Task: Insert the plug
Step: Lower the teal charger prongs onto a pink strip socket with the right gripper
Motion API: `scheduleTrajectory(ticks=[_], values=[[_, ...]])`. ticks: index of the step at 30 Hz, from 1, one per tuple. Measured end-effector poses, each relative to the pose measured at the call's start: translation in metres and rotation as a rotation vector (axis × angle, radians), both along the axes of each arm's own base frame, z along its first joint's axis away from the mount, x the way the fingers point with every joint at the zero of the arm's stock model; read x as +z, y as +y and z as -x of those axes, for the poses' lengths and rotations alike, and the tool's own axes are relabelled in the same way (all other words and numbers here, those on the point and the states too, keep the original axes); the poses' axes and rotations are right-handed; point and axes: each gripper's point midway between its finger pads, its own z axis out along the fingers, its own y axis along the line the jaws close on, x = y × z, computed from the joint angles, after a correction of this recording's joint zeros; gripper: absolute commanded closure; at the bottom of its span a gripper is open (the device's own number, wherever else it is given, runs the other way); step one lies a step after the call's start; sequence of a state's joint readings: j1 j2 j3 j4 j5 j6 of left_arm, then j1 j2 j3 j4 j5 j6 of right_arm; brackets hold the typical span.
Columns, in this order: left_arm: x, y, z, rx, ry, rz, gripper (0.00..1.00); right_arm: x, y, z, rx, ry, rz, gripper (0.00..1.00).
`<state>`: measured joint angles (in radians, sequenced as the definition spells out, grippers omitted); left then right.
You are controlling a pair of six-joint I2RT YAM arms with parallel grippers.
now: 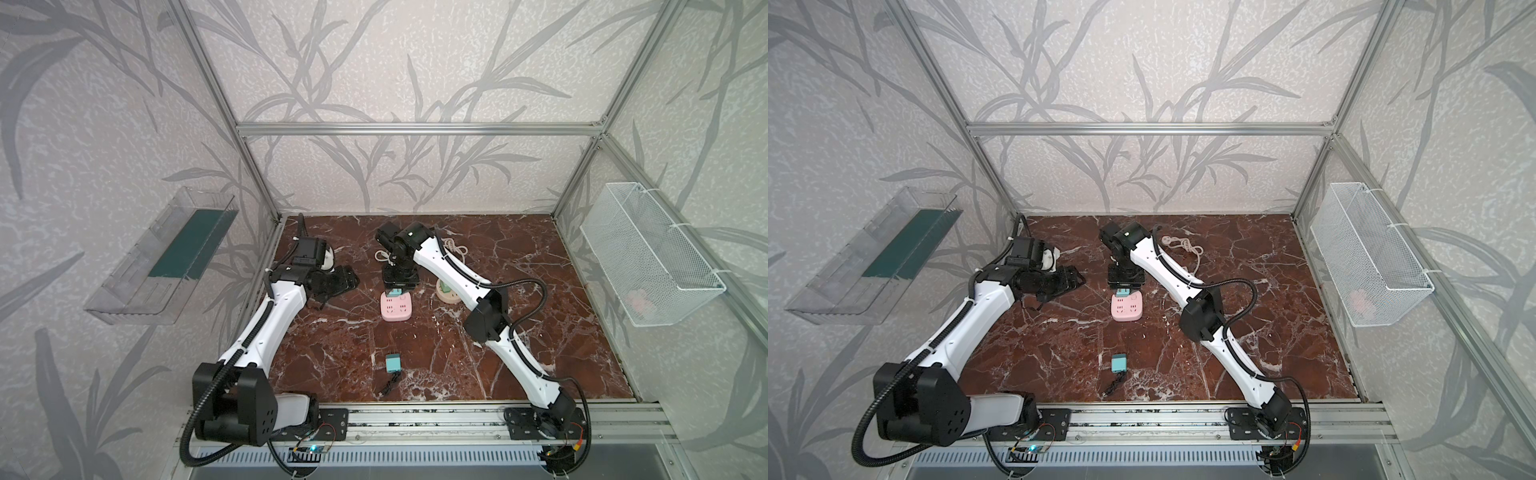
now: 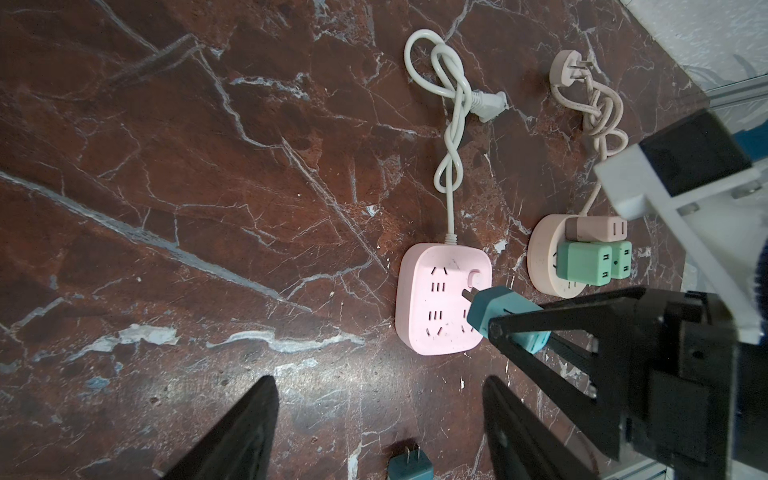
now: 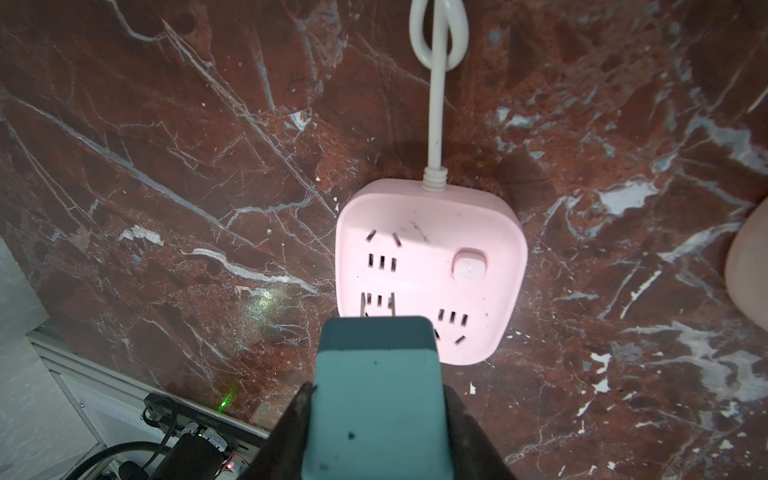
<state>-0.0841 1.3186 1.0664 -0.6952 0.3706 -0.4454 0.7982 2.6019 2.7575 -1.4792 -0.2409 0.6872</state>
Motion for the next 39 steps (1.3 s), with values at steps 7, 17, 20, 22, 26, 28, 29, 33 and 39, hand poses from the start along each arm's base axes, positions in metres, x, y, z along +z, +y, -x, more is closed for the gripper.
scheduleTrajectory(ticks=[7, 17, 20, 22, 26, 28, 29, 33, 39], values=[[-0.005, 0.0, 0.001, -0.001, 0.014, 0.002, 0.24, -0.005, 0.001, 0.001, 0.001, 0.013, 0.001, 1.0], [-0.004, 0.0, 0.0, 0.0, 0.009, 0.007, 0.24, -0.014, 0.002, 0.002, 0.002, 0.03, 0.006, 1.0], [-0.004, 0.0, -0.001, 0.002, 0.009, 0.008, 0.23, -0.017, 0.003, 0.002, 0.003, 0.038, 0.007, 1.0], [-0.004, 0.0, -0.001, 0.002, 0.01, 0.009, 0.23, -0.018, 0.003, 0.002, 0.003, 0.038, 0.007, 1.0], [-0.004, 0.0, 0.0, 0.001, 0.01, 0.012, 0.24, -0.018, 0.003, 0.002, 0.002, 0.039, 0.007, 1.0], [-0.004, 0.0, 0.0, 0.0, 0.01, 0.013, 0.23, -0.018, 0.003, 0.002, 0.002, 0.039, 0.008, 1.0], [-0.004, 0.0, 0.0, 0.0, 0.01, 0.014, 0.24, -0.018, 0.003, 0.002, 0.002, 0.039, 0.008, 1.0], [-0.004, -0.001, -0.001, 0.0, 0.009, 0.014, 0.23, -0.02, 0.004, 0.002, 0.001, 0.04, 0.009, 1.0], [-0.004, 0.0, -0.001, 0.0, 0.008, 0.015, 0.24, -0.027, 0.004, 0.001, -0.001, 0.045, 0.014, 1.0]])
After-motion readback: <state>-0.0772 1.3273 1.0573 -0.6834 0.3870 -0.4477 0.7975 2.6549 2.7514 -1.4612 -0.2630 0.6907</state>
